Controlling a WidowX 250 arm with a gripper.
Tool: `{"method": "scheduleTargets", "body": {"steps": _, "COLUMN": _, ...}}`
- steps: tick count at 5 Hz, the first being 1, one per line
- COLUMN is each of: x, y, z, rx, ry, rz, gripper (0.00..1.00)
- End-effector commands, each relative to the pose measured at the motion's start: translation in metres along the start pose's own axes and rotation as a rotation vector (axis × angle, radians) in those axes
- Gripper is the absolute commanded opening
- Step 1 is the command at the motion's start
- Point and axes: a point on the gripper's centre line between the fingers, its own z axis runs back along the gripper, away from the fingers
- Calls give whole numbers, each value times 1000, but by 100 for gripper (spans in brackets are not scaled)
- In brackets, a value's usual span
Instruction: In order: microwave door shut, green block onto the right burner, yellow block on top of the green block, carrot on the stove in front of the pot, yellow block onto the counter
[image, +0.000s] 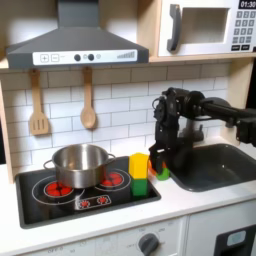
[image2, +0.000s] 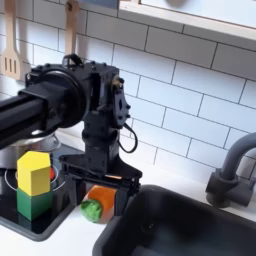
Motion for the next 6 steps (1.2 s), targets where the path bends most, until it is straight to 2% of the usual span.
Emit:
{"method": "scheduleTargets", "body": {"steps": 1, "x": 9, "y": -5, "z": -12, "rx": 4, "ry": 8, "rz": -6, "gripper": 100}}
{"method": "scheduleTargets", "body": {"steps": 2, "x": 12, "y": -3, "z": -15, "rx": 8, "ry": 13, "rz": -1, "gripper": 100}}
{"method": "scheduleTargets", "body": {"steps": 3, "x": 19, "y": -2, "z": -15, "rx": 25, "ry": -4, "rz": 32, "gripper": 100}}
{"method": "scheduleTargets", "body": {"steps": 4, "x": 27, "y": -3, "z": -9, "rx": 61, "ry": -36, "rz": 61, "gripper": 100}}
{"method": "scheduleTargets", "body": {"steps": 5, "x": 28, "y": 1, "z": -5, "rx": 71, "ry": -64, "rz": 127, "gripper": 100}}
{"method": "scheduleTargets", "body": {"steps": 6, "x": 27, "y": 0, "z": -9, "rx": 67, "ry": -43, "rz": 114, "gripper": 100}}
